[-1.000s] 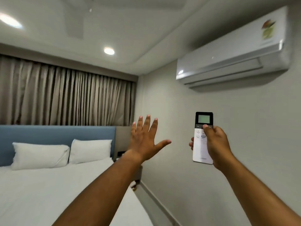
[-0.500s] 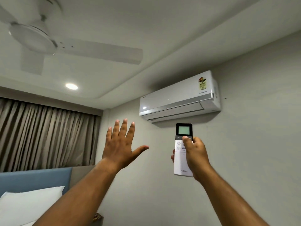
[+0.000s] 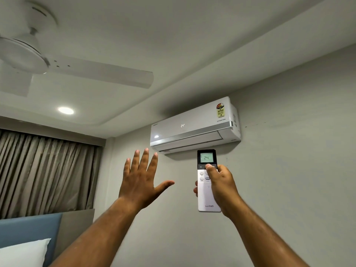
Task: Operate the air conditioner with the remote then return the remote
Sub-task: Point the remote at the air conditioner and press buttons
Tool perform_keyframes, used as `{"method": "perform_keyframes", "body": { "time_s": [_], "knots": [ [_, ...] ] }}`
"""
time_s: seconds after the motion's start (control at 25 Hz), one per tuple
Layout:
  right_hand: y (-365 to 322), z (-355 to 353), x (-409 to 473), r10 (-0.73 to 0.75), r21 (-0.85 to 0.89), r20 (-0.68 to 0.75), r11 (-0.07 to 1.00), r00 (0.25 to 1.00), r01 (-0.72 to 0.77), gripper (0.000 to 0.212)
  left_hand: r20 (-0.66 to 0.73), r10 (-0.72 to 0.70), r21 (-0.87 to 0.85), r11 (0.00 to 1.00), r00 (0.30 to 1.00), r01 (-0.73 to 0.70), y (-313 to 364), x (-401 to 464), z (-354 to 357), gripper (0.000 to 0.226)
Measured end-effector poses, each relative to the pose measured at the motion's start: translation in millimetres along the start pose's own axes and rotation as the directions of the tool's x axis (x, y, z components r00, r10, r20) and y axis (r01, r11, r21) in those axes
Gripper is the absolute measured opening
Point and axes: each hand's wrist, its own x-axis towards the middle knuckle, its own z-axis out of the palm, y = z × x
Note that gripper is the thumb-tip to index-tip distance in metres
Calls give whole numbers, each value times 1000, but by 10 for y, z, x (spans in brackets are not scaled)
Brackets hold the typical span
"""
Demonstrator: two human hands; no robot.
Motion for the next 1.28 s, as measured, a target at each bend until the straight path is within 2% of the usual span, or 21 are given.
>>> {"method": "perform_keyframes", "body": {
  "time_s": [0.44,1.04,1.28],
  "knots": [
    [-204,-24,-91,-69,-36,20,997,997,69,21,-9,-13,1,1000,1000,13,101,41,-208,101],
    [-196,31,-139,-65,-51,23,996,998,66,25,-48,-70,-53,996,996,68,110,-14,-214,101],
    [-175,36,-145,-72,-65,23,995,997,73,20,-39,-79,-46,996,996,78,100,-24,-178,102]
  ]
}}
